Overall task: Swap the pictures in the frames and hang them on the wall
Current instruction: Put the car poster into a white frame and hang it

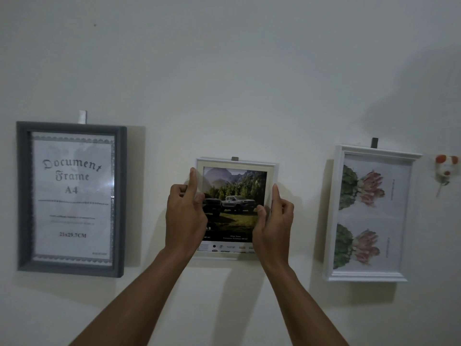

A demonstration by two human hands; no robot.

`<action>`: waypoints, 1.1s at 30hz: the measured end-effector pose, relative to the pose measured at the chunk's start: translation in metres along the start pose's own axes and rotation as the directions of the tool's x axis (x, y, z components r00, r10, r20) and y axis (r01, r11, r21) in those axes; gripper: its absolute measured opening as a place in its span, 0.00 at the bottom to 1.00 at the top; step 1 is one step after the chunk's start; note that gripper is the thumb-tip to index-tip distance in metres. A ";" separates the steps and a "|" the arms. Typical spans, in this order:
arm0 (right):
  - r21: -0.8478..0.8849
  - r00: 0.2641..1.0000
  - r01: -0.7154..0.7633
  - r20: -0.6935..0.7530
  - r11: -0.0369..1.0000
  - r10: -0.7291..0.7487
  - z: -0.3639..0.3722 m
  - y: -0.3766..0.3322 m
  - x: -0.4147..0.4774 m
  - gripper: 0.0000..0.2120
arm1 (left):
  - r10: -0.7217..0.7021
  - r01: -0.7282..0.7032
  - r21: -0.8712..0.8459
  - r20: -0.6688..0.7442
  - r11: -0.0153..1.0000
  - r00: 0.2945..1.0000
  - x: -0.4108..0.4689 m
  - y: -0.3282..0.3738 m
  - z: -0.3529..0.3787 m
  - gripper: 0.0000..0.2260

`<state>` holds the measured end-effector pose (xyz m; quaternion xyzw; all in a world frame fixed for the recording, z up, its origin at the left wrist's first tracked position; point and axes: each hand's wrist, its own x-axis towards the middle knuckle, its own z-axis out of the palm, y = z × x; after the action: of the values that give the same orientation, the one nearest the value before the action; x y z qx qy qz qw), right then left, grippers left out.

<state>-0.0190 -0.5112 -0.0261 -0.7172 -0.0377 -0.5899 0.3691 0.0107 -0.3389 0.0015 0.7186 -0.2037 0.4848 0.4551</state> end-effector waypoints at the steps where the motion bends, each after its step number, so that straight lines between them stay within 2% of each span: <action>1: 0.001 1.000 -0.003 -0.005 1.000 0.003 0.000 0.000 0.000 0.27 | -0.001 0.001 -0.002 -0.002 1.000 1.000 0.000 0.000 0.000 0.26; 15: -0.072 0.996 0.082 -0.037 0.994 -0.084 -0.001 0.002 0.004 0.28 | 0.023 -0.023 0.024 0.006 0.999 1.000 0.000 -0.002 -0.001 0.26; 16: -0.124 0.995 0.083 -0.039 0.989 -0.088 -0.001 0.003 0.005 0.27 | 0.033 -0.033 0.057 0.009 0.998 0.999 -0.001 -0.002 -0.002 0.26; 18: -0.241 0.994 0.092 -0.037 0.966 -0.104 -0.002 0.007 0.006 0.25 | 0.065 -0.063 0.228 -0.001 0.972 0.998 0.001 -0.003 -0.005 0.25; 20: -0.289 0.993 0.108 -0.009 0.951 -0.116 -0.004 0.010 0.005 0.25 | 0.109 -0.093 0.374 -0.022 0.923 0.994 0.002 -0.006 -0.008 0.23; 24: -0.353 0.990 0.136 0.073 0.926 -0.117 -0.008 0.014 0.005 0.26 | 0.154 -0.133 0.311 -0.046 0.941 0.987 -0.002 -0.004 -0.012 0.23; 33: -0.255 0.988 0.093 0.142 0.963 -0.058 -0.013 0.011 0.006 0.28 | 0.184 -0.171 0.341 -0.006 0.924 0.983 -0.004 -0.006 -0.014 0.24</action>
<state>-0.0226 -0.5289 -0.0262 -0.7954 -0.0118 -0.5540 0.2455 0.0061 -0.3249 -0.0030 0.7555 -0.1730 0.5652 0.2825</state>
